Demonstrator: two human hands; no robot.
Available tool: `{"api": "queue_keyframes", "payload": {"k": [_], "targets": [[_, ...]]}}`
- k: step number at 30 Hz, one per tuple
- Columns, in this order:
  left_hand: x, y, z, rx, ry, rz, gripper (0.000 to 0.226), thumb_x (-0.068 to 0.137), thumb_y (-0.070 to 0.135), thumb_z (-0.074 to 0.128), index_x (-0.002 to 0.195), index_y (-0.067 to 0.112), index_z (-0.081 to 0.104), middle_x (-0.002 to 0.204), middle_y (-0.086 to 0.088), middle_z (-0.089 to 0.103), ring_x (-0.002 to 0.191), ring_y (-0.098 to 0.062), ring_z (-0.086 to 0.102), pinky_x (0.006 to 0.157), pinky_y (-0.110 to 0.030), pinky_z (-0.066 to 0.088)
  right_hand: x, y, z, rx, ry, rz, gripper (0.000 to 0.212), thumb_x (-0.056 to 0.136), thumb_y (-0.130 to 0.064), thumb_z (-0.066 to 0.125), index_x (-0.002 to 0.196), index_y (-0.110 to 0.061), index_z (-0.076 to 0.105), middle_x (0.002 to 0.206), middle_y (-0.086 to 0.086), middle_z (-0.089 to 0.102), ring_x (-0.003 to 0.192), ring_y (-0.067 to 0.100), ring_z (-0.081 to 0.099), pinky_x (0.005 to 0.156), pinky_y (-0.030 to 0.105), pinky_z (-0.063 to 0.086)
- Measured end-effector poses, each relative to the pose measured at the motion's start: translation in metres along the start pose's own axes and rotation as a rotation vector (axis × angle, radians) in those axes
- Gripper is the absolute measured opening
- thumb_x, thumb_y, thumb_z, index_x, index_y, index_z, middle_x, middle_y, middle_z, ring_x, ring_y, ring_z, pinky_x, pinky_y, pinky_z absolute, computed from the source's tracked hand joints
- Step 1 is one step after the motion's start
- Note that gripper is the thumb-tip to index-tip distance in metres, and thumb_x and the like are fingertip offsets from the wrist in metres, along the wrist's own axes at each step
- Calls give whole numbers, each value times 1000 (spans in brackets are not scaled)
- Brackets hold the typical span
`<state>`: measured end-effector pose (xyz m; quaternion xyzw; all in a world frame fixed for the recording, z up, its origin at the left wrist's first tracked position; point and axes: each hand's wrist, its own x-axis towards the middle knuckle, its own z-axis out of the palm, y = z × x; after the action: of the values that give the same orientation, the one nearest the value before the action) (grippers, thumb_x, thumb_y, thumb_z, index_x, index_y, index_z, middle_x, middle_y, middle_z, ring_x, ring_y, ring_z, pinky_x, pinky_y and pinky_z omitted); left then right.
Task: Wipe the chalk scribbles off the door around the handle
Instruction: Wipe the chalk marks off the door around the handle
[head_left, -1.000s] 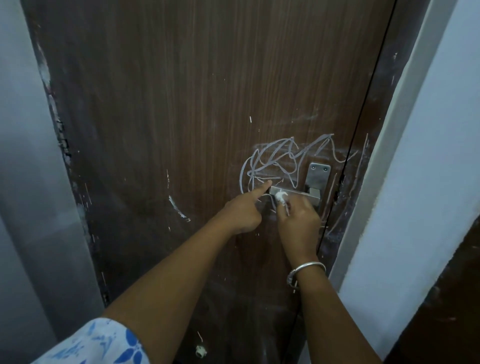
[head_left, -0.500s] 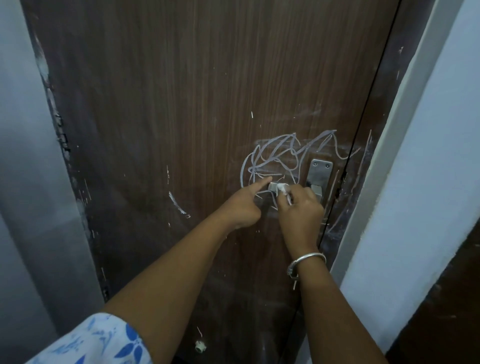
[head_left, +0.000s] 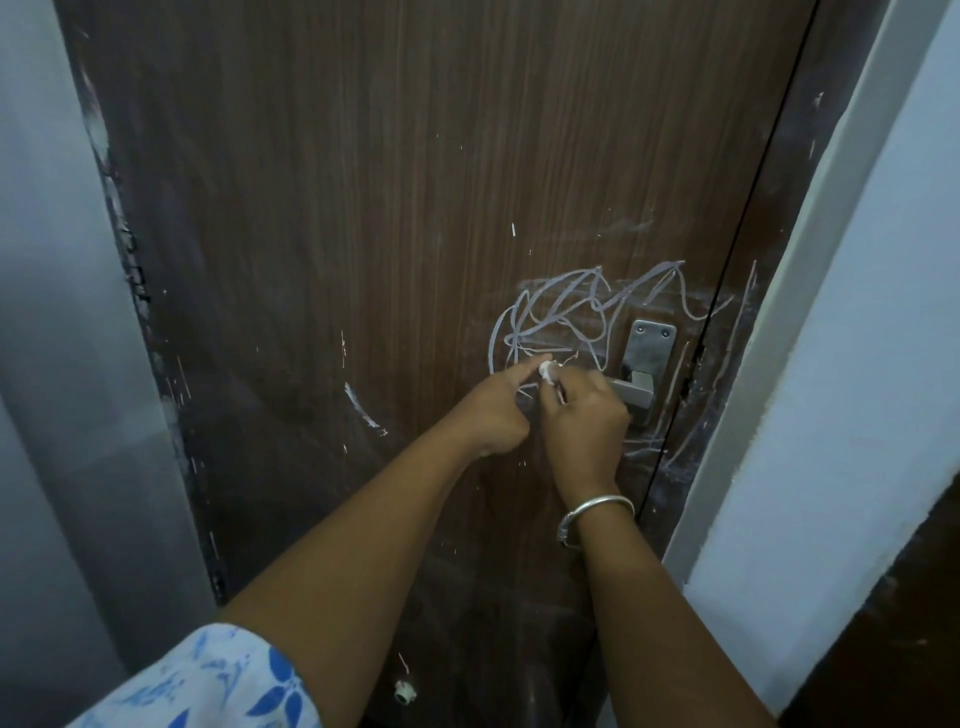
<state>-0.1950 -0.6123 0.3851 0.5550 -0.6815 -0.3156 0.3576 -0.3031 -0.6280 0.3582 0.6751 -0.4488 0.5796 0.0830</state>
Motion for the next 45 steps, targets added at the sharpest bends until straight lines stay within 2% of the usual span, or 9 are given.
{"api": "queue_keyframes", "payload": {"k": [4,9,11,15,19,25,30,35,45], "targets": [[-1,4,-2,14,4,7,85,77,-23,45,145,27,31,119,-15,57,63,-10,53,40,-14,38,6,3,-6,-59,-70,-32,6,77,-3,66,81,-2,69,69,17,60,57,31,56,53,26,35],[0,6,-4,48,29,-17,85,77,-19,45,144,32,32,94,-10,62,56,-16,53,39,-18,38,7,-2,-5,-55,-86,-17,12,78,-3,62,89,-1,68,77,21,61,63,36,58,55,33,42],[-3,2,0,76,109,19,82,78,-13,47,144,32,31,105,-14,62,68,-21,60,51,-20,46,6,-1,-2,-128,-156,-73,16,82,-6,60,95,-3,69,81,20,61,67,35,60,57,34,44],[-8,-1,6,171,196,72,80,76,-1,50,145,33,29,120,-15,57,105,-34,58,88,-46,50,4,5,-6,-159,-177,-114,11,82,-6,60,88,-2,69,77,19,61,65,34,59,56,34,45],[-10,2,2,306,226,101,79,76,6,54,142,40,28,122,-13,48,107,-35,54,85,-51,50,8,13,-19,-66,43,3,10,78,-6,67,86,-2,71,74,18,64,59,32,58,55,26,40],[-12,5,19,687,300,148,79,82,16,53,147,36,12,126,-9,44,111,-32,46,83,-48,48,1,25,-28,-174,-70,-174,11,76,-3,70,87,-1,69,74,17,62,61,32,60,55,29,46],[-8,1,21,758,259,121,78,84,21,55,146,37,11,130,-10,41,114,-33,43,86,-49,46,-18,42,-45,-18,106,152,17,82,-7,67,98,-4,69,88,16,65,71,18,57,62,10,34],[-6,7,23,761,250,112,78,84,17,54,146,36,11,130,-12,43,116,-36,42,87,-51,46,-4,46,-58,-62,208,192,19,86,-6,56,102,-6,66,94,17,59,80,24,55,66,11,30],[-7,5,31,817,222,84,93,83,19,59,146,38,-6,125,-12,50,112,-35,48,78,-45,44,34,45,-62,-406,-282,19,33,80,5,48,110,0,61,101,23,58,88,37,57,71,32,44]]}}
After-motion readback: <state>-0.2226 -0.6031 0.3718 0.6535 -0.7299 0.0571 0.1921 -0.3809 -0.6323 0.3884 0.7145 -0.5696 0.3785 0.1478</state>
